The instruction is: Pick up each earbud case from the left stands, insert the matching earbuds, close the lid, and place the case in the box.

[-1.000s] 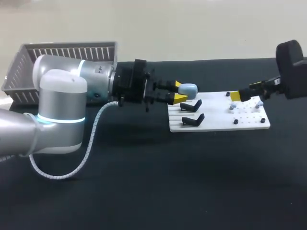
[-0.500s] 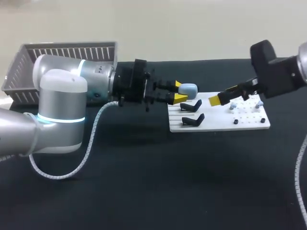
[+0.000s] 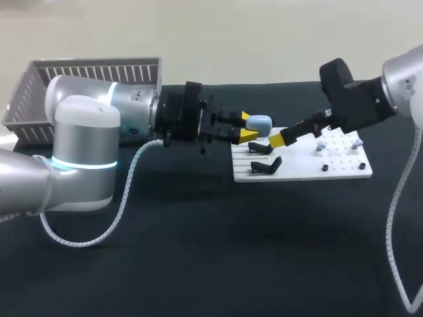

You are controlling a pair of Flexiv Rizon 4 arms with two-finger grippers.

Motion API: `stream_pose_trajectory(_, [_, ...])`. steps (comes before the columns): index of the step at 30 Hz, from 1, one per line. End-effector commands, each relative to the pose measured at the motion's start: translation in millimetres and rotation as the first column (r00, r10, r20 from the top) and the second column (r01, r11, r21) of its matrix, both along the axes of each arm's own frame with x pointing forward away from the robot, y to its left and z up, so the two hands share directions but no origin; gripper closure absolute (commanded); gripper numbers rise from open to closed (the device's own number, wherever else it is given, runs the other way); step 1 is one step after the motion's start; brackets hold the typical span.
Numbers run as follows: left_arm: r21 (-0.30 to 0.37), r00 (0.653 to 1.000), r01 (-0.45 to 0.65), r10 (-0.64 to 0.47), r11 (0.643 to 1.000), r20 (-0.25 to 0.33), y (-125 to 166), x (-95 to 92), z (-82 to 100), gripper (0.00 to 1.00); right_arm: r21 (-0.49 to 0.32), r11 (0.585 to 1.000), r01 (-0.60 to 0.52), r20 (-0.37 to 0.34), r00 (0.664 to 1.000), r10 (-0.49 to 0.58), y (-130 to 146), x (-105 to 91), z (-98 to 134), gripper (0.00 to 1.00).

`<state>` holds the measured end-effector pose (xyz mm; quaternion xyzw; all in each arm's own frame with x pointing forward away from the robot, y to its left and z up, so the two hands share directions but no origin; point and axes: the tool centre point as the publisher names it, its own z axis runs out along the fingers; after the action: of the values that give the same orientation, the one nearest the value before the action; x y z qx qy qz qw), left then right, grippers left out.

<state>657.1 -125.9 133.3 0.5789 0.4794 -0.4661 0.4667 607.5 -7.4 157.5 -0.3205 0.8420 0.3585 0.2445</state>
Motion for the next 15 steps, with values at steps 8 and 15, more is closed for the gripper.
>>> stream_pose_trajectory(8, [-0.004, 1.000, -0.002, 0.002, 1.000, 0.003, 0, -0.6, -0.9, 1.00, -0.024, 0.999, 0.047, 0.015, 0.999, -0.047, 7, 16.0, -13, 0.00])
stream_pose_trajectory(15, [-0.004, 1.000, -0.002, 0.002, 1.000, 0.003, 0, -0.6, -0.9, 1.00, -0.046, 0.992, 0.122, 0.036, 0.992, -0.120, 7, 26.8, -15, 0.00])
